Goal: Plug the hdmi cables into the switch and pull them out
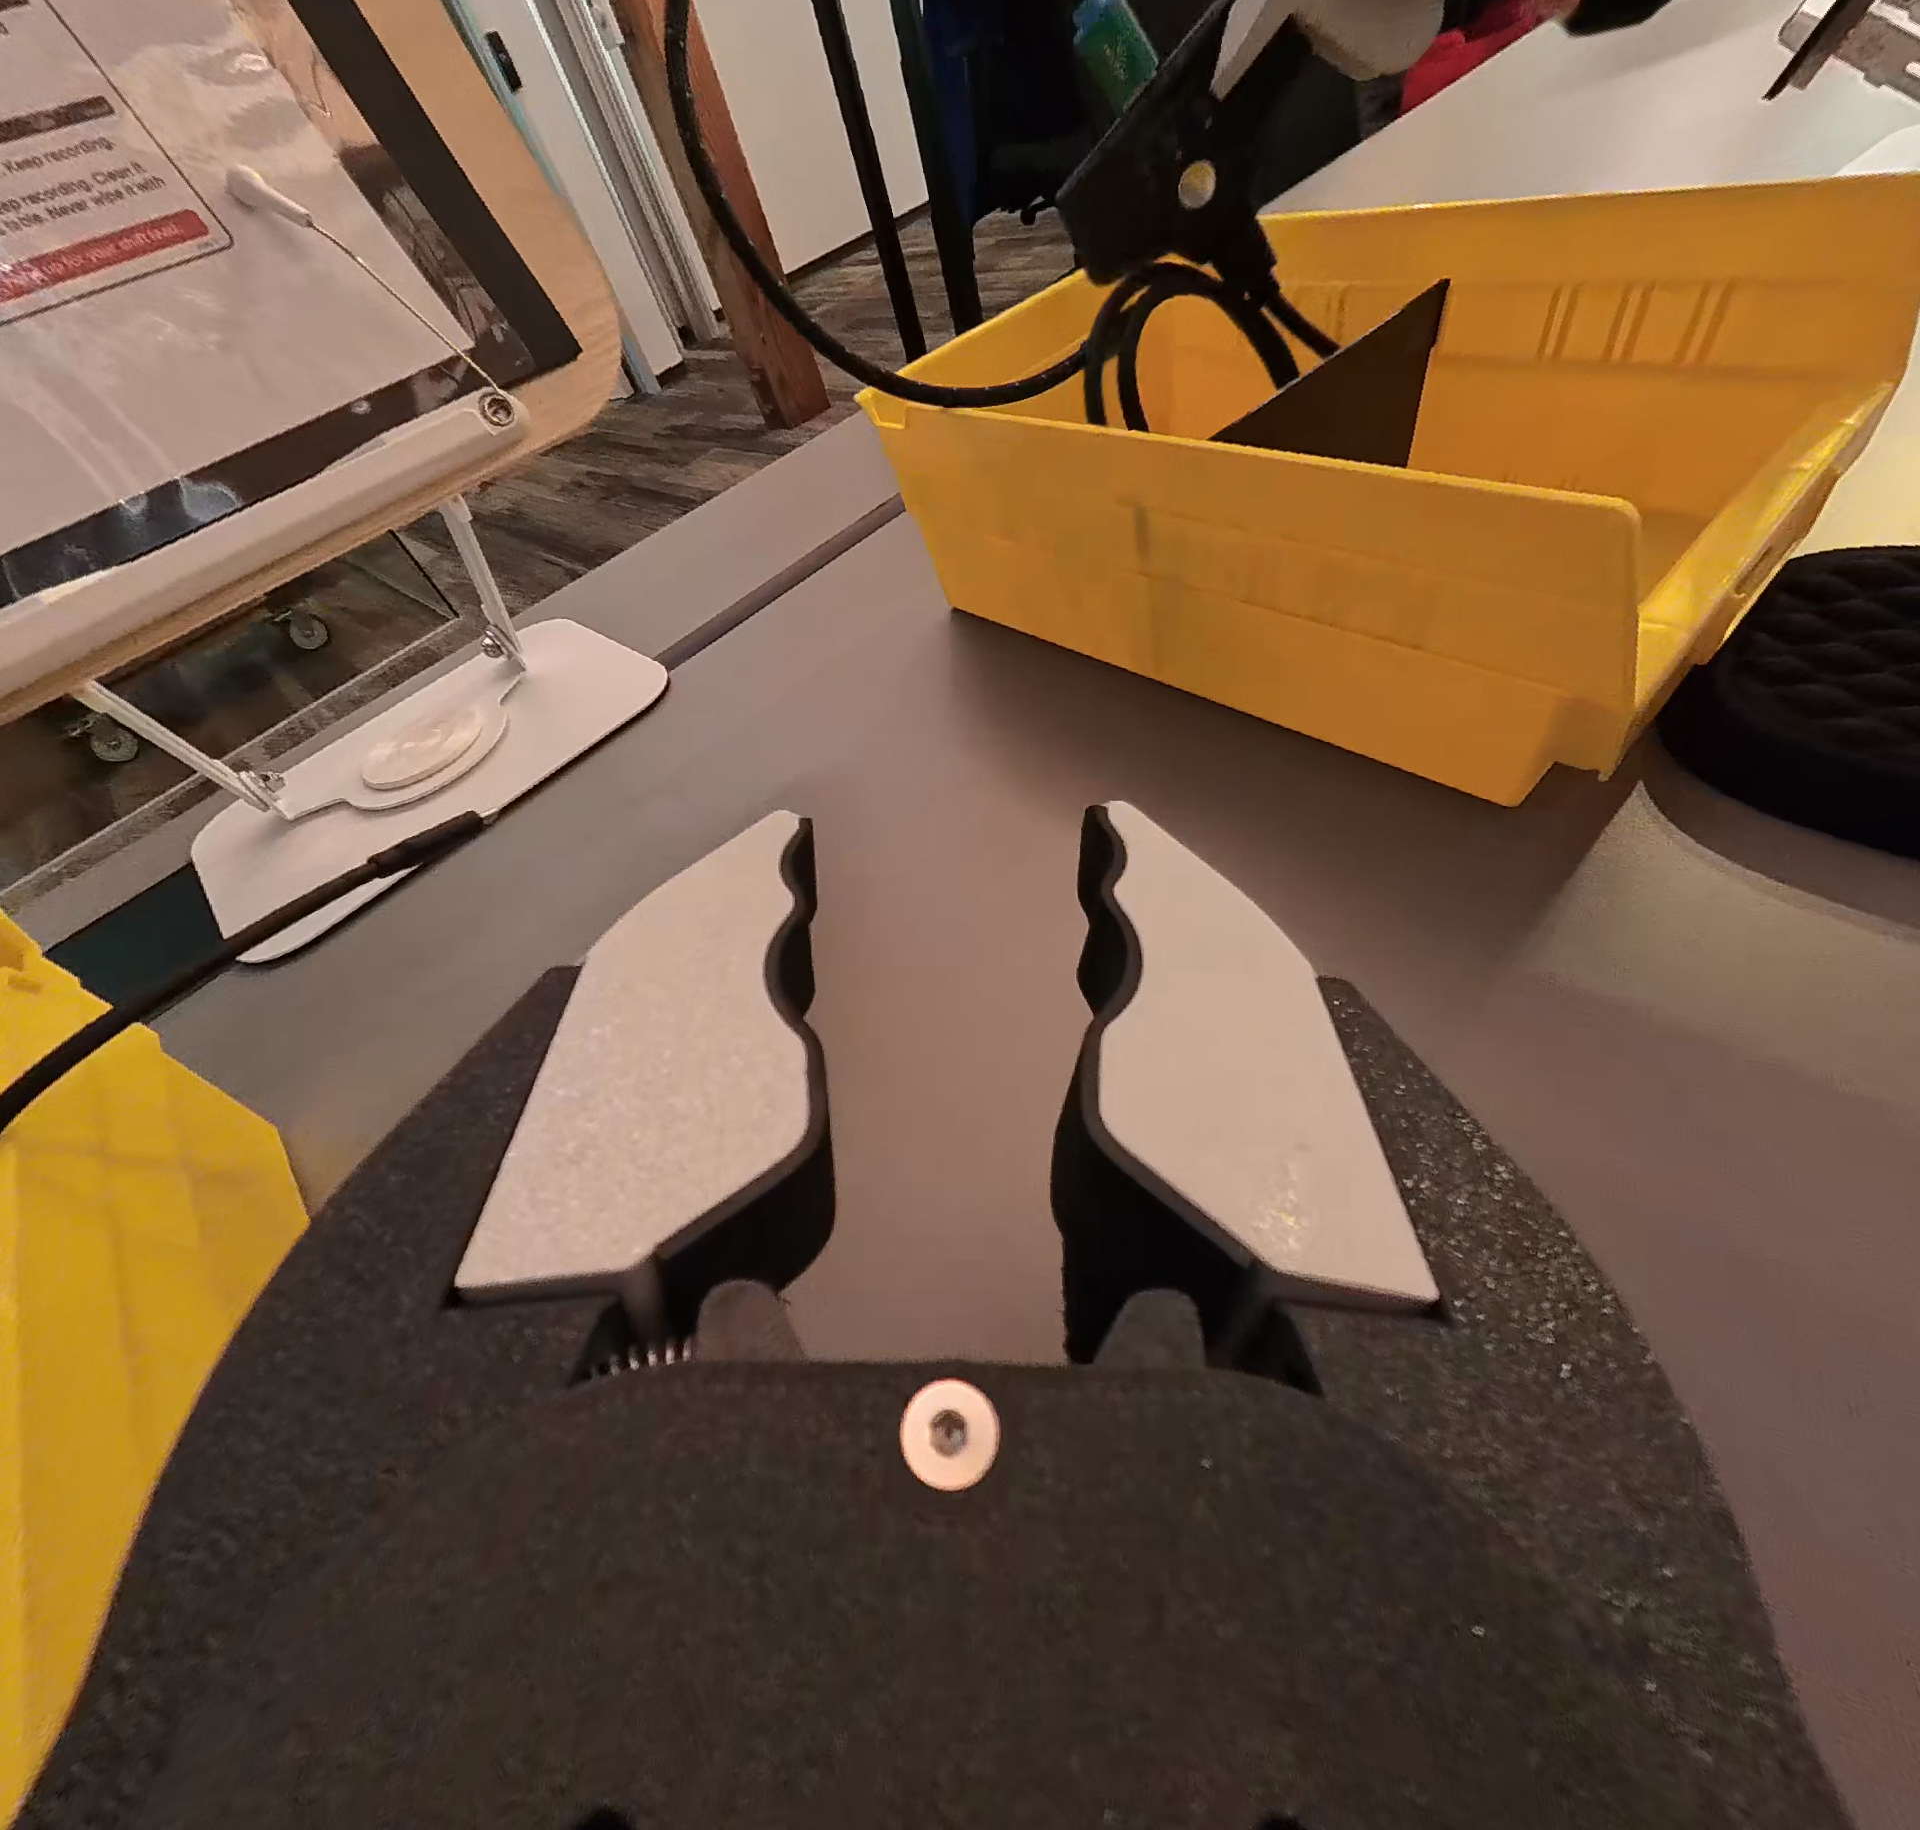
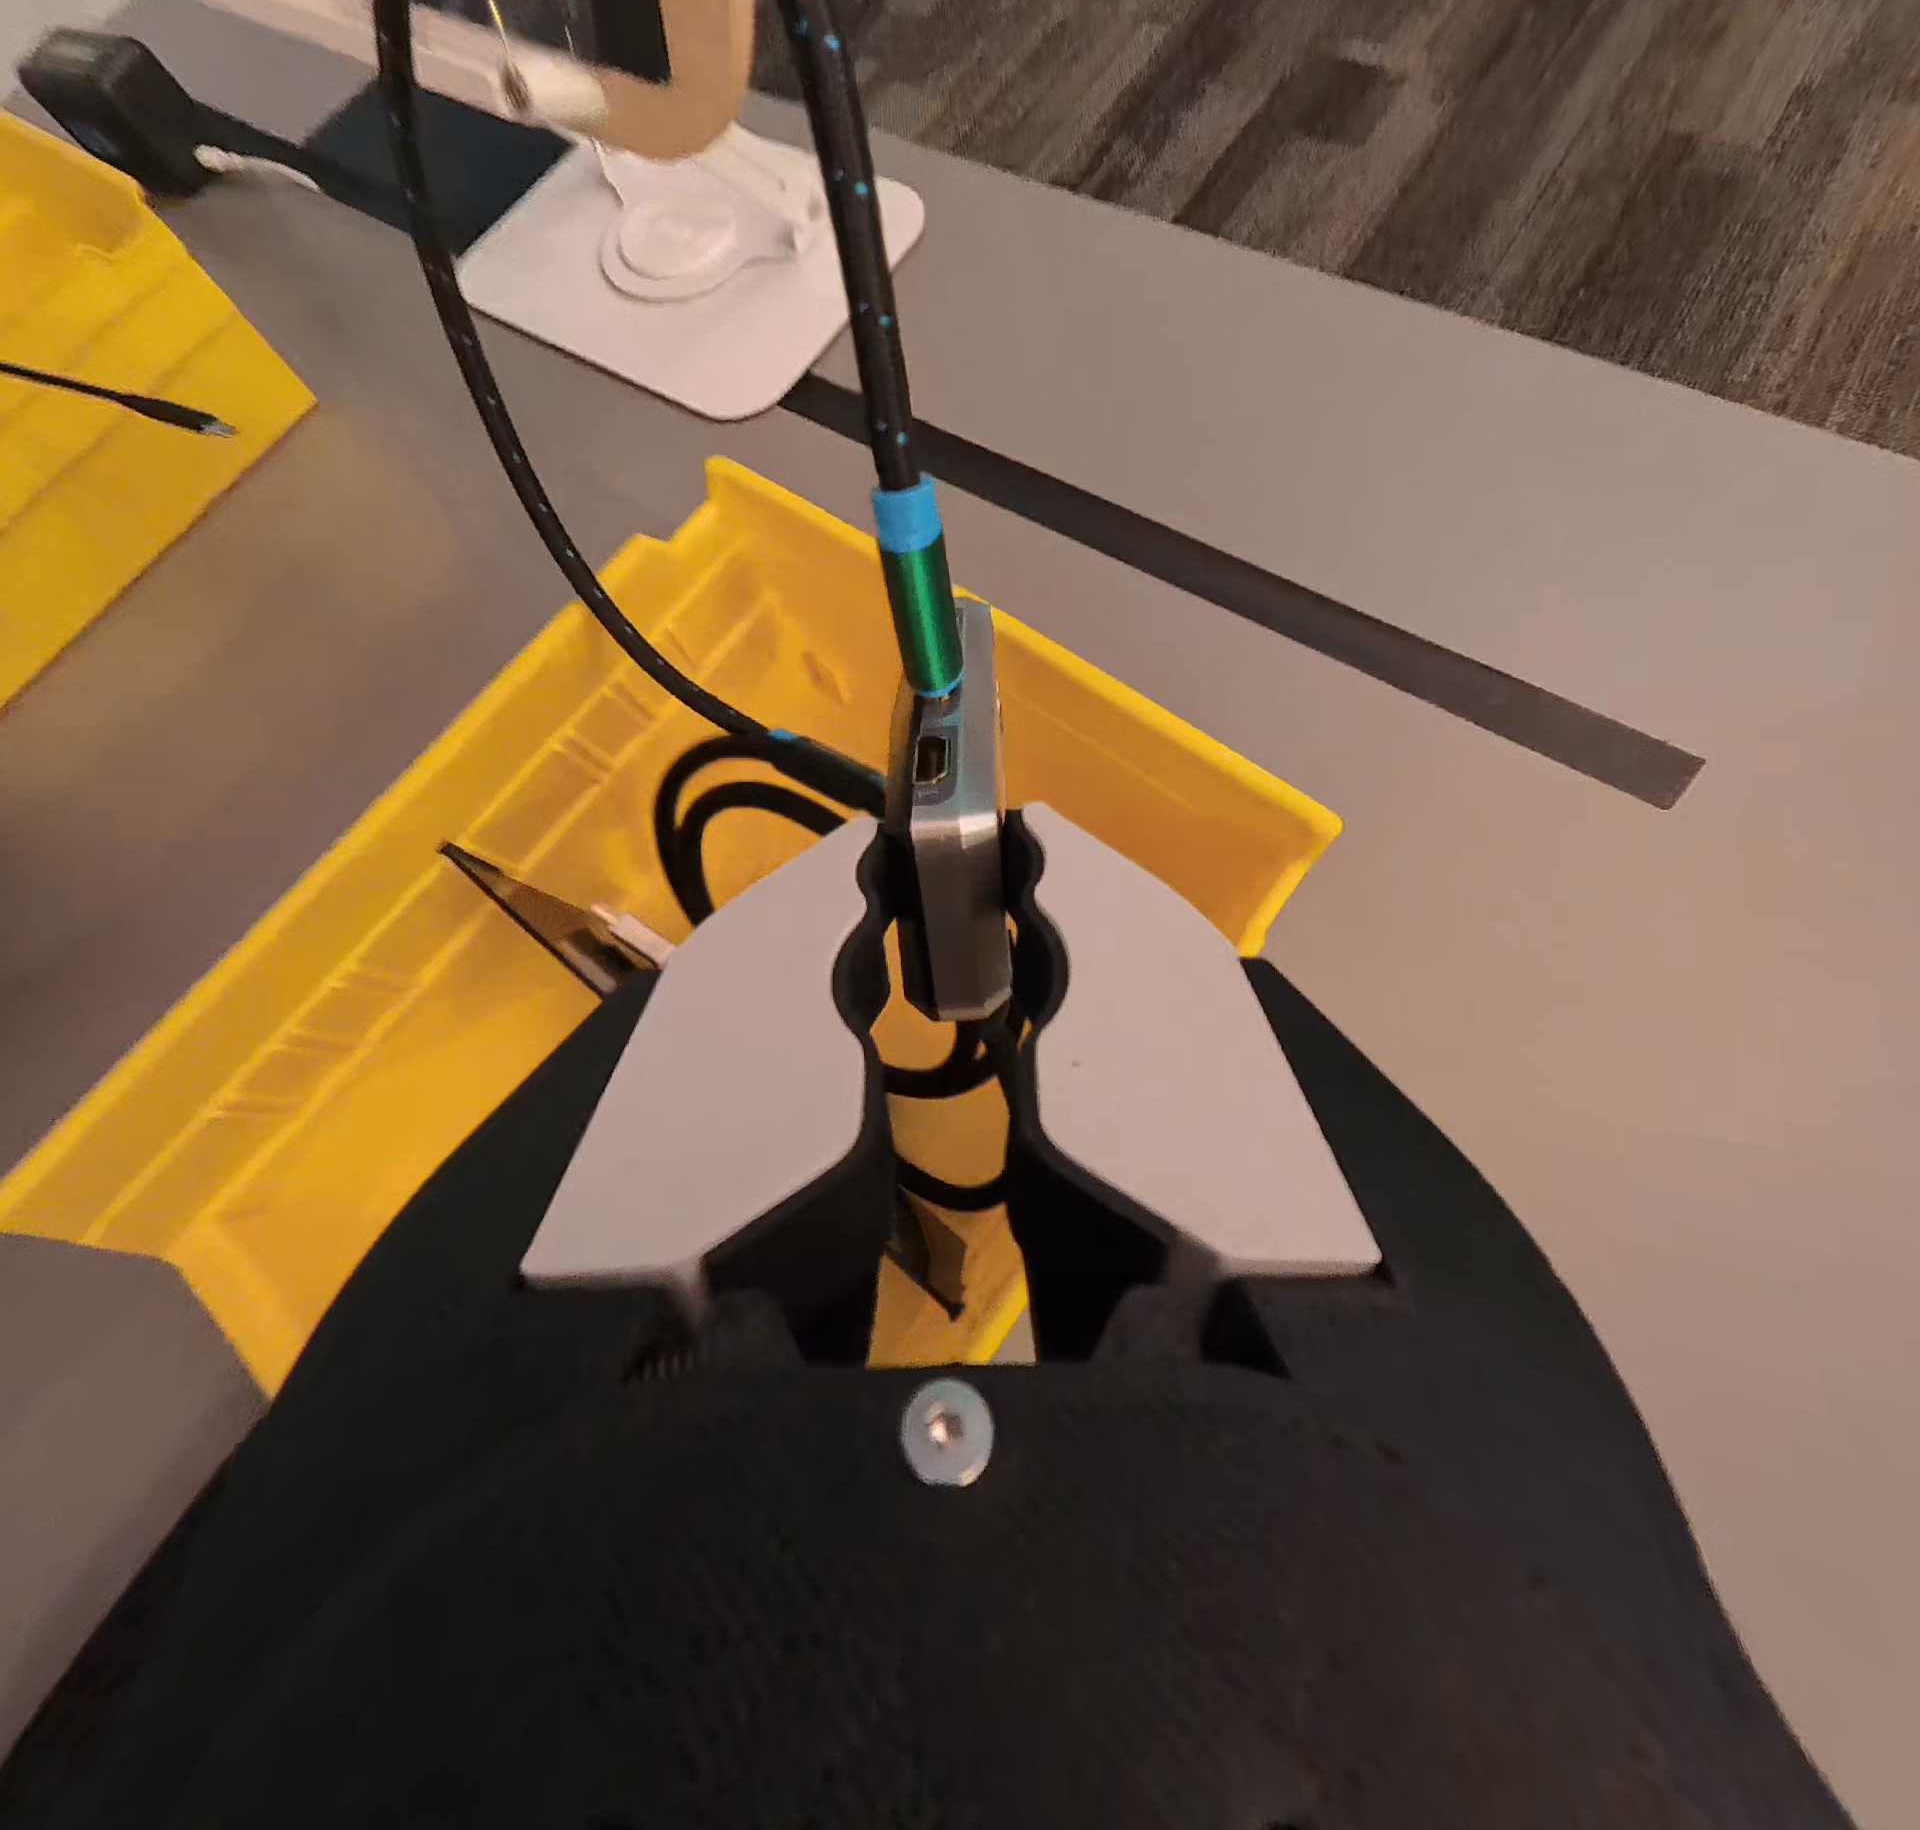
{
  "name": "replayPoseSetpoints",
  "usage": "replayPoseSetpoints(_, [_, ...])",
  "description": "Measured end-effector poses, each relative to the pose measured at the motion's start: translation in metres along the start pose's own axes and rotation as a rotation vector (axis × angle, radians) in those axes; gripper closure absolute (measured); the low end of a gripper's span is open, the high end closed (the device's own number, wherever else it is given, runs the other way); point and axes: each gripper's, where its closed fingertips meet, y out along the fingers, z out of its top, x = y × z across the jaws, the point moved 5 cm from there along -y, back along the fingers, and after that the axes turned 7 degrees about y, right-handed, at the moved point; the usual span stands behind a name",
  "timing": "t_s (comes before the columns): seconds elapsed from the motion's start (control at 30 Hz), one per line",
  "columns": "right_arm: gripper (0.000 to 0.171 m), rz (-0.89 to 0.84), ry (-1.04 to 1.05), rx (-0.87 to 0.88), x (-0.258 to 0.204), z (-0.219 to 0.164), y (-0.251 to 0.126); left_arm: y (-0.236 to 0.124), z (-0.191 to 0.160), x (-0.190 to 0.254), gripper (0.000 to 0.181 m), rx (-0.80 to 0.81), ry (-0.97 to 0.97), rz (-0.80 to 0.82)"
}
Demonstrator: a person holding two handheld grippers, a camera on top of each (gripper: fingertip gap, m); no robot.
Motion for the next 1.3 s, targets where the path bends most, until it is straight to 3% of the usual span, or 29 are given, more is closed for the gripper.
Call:
replayPoseSetpoints(0.27, [0.148,-0.012,-0.005,-0.061,0.009,-0.014,0.032,0.002,-0.002,0.002,0.134,-0.006,0.026,0.007])
replayPoseSetpoints(0.53, [0.127,-0.053,-0.108,0.078,0.000,0.000,0.009,0.003,-0.005,-0.002,0.133,-0.020,0.008,0.010])
replayPoseSetpoints(0.67, [0.125,-0.067,-0.149,0.289,-0.019,0.033,-0.034,0.005,-0.007,-0.001,0.133,-0.032,0.018,0.013])
replayPoseSetpoints(0.77, [0.125,-0.050,-0.210,0.623,-0.060,0.067,-0.082,0.007,-0.009,0.000,0.133,-0.038,0.014,0.006])
replayPoseSetpoints(0.87, [0.126,-0.007,-0.313,0.906,-0.115,0.078,-0.120,0.010,-0.013,0.003,0.132,-0.033,-0.009,-0.018])
replayPoseSetpoints(0.97, [0.138,-0.084,-0.367,0.989,-0.141,0.063,-0.120,0.013,-0.012,0.015,0.128,-0.007,-0.093,-0.142])
replayPoseSetpoints(1.0, [0.151,-0.126,-0.415,1.025,-0.142,0.064,-0.117,0.013,-0.010,0.018,0.126,0.000,-0.110,-0.172])
replayPoseSetpoints(1.07, [0.151,-0.159,-0.374,0.968,-0.137,0.068,-0.104,0.009,-0.003,0.019,0.124,0.021,-0.110,-0.199])
replayPoseSetpoints(1.17, [0.146,-0.055,-0.354,0.882,-0.137,0.068,-0.088,-0.006,0.014,0.011,0.120,0.055,-0.085,-0.169])
replayPoseSetpoints(1.3, [0.146,-0.014,-0.321,0.849,-0.133,0.065,-0.087,-0.045,0.032,-0.024,0.119,0.025,-0.051,-0.064])
